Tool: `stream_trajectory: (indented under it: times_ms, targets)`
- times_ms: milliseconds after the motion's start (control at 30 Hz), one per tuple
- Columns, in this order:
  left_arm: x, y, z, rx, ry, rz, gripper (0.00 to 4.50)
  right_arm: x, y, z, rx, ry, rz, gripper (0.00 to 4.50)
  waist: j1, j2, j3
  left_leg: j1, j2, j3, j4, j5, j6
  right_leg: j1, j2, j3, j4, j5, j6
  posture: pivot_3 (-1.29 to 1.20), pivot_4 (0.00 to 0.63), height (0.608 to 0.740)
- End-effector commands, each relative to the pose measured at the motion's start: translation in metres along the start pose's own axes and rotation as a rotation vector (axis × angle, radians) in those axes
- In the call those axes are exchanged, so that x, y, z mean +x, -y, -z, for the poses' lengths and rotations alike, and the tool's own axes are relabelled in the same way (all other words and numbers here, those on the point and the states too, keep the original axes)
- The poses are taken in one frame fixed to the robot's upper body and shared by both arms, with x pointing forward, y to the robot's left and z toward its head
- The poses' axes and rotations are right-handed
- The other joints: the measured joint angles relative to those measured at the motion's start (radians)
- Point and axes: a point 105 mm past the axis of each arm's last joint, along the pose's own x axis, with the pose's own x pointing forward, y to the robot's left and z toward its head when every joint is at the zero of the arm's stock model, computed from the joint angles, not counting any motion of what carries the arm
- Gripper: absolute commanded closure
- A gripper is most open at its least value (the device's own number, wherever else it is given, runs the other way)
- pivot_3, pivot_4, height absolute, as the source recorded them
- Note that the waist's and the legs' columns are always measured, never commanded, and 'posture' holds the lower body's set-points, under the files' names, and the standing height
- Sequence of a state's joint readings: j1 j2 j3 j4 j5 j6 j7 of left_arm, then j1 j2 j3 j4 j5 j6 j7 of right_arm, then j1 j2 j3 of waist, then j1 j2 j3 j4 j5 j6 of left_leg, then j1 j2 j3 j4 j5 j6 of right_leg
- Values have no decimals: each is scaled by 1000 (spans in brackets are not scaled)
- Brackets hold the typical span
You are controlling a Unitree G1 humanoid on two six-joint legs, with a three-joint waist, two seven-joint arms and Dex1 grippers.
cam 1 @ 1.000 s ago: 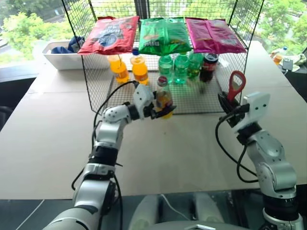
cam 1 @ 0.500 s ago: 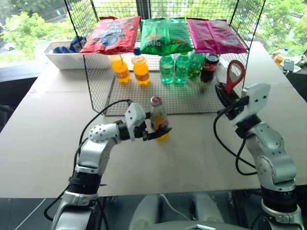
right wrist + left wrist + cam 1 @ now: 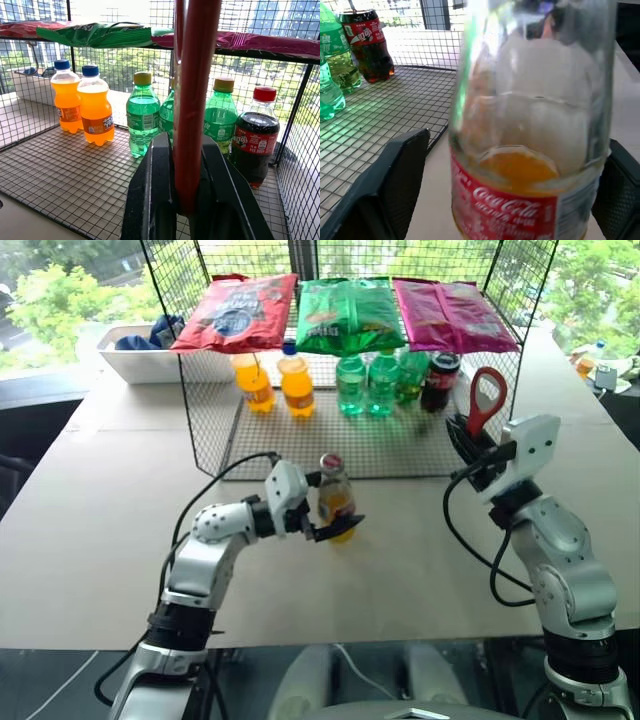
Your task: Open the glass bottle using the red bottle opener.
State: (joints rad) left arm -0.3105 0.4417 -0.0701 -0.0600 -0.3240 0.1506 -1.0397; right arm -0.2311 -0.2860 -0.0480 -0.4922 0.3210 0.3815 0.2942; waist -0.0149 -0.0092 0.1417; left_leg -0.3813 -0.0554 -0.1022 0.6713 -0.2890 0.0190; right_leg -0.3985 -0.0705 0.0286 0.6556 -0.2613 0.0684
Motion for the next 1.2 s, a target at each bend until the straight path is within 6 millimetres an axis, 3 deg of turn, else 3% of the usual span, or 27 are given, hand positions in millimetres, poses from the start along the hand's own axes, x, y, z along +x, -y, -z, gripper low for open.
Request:
stream_trajectory:
  times_ms: [33, 200, 433, 900, 933, 967, 1100, 1200]
  targets:
    - [-1, -2, -26, 21, 98, -7, 103, 2, -3, -17, -18, 65, -14, 4500, 0, 0, 0, 0, 0, 0, 0, 0, 0, 0, 0, 0, 0, 0, 0, 0, 150, 740]
    - [-4, -5, -51, 22, 201, -43, 103, 3, -4, -16, -12, 63, -24, 4500, 0, 0, 0, 0, 0, 0, 0, 0, 0, 0, 0, 0, 0, 0, 0, 0, 150, 740]
    - [-5, 6, -62, 6, 263, 1, 103, 6, -7, -16, -9, 64, -46, 4500, 0, 0, 0, 0, 0, 0, 0, 0, 0, 0, 0, 0, 0, 0, 0, 0, 150, 740]
    - [-11, 12, -40, -36, 238, 6, 103, 11, -12, -17, -18, 52, -91, 4500, 0, 0, 0, 0, 0, 0, 0, 0, 0, 0, 0, 0, -1, 0, 0, 0, 150, 740]
    - [-11, 11, -40, -42, 245, -5, 610, 12, -13, -16, -21, 48, -101, 4500, 0, 0, 0, 0, 0, 0, 0, 0, 0, 0, 0, 0, -1, 0, 0, 0, 150, 740]
    - [-11, 11, -40, -44, 247, -9, 746, 12, -14, -16, -25, 45, -110, 4500, 0, 0, 0, 0, 0, 0, -1, 0, 0, 0, 0, 0, -1, 0, 0, 0, 150, 740]
    - [-11, 12, -36, -29, 241, -11, 2603, 15, -17, -17, -29, 47, -127, 4500, 1, 0, 0, 0, 0, 0, -1, 0, 0, 0, 0, 0, -1, 0, 0, 0, 150, 740]
    - [-10, 14, -32, -20, 234, -12, 3002, 17, -21, -16, -26, 42, -149, 4500, 2, 0, 0, 1, 0, 0, -1, 0, 0, 1, 0, 0, -2, 0, 0, 0, 150, 740]
